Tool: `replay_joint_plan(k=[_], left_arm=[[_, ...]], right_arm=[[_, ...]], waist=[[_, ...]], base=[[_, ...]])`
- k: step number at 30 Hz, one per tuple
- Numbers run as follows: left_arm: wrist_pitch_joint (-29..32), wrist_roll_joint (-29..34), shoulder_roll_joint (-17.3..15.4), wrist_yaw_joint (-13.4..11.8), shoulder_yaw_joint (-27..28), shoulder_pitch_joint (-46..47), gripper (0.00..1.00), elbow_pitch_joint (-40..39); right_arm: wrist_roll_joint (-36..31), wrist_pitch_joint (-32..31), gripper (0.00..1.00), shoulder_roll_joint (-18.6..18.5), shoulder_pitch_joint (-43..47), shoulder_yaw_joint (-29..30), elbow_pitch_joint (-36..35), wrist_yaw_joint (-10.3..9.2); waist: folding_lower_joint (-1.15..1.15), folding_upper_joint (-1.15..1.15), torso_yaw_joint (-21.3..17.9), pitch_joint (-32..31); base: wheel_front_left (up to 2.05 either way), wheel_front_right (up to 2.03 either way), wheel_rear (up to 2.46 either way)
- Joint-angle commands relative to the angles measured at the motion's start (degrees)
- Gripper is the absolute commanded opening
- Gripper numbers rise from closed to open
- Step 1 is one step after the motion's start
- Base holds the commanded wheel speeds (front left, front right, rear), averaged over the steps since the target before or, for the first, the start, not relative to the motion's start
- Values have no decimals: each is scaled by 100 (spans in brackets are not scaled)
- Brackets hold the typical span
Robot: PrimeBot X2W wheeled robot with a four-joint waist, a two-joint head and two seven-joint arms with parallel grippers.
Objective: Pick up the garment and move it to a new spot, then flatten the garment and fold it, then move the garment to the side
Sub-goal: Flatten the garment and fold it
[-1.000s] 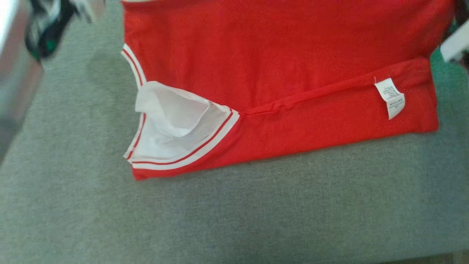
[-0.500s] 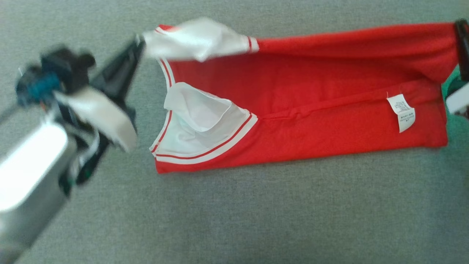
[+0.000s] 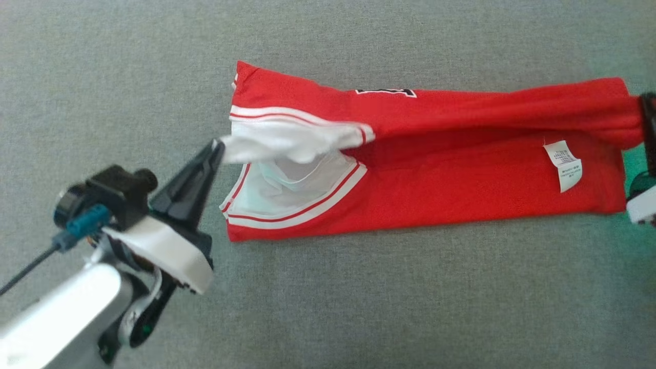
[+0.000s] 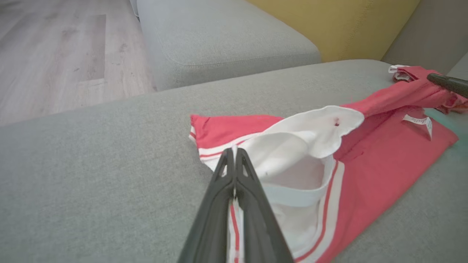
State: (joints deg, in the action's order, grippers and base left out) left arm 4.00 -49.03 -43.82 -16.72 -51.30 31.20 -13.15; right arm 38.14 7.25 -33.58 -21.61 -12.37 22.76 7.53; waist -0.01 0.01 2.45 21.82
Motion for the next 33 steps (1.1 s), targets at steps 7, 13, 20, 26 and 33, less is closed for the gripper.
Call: replay_joint_plan(k=[7, 13, 20, 26, 33], left_arm=[[-88, -119, -104, -76, 102, -116, 0, -48], [-292, -116, 140, -107, 39, -230, 100, 236], [-1231, 58, 618, -411, 221, -479, 100, 584], [-1890, 627, 1451, -1064, 890, -989, 100, 940], [-1898, 2316, 2614, -1123, 1749, -1885, 100, 838]], right_arm=[[-381, -33, 4, 180, 339, 247, -238, -4], [-718, 60, 100, 359, 479, 533, -111, -4], [-793, 252, 100, 712, 1090, 1194, -289, -4], [-844, 159, 100, 1279, 1580, 1625, -602, -4], [-965, -85, 100, 1552, 1206, 1947, -462, -4]], waist=[[1, -1, -3, 25], [1, -1, 35, -49], [1, -1, 88, -295], [1, -1, 160, -549], [1, -1, 389, -695]], base=[[0, 0, 0], [0, 0, 0], [0, 0, 0], [0, 0, 0], [0, 0, 0]])
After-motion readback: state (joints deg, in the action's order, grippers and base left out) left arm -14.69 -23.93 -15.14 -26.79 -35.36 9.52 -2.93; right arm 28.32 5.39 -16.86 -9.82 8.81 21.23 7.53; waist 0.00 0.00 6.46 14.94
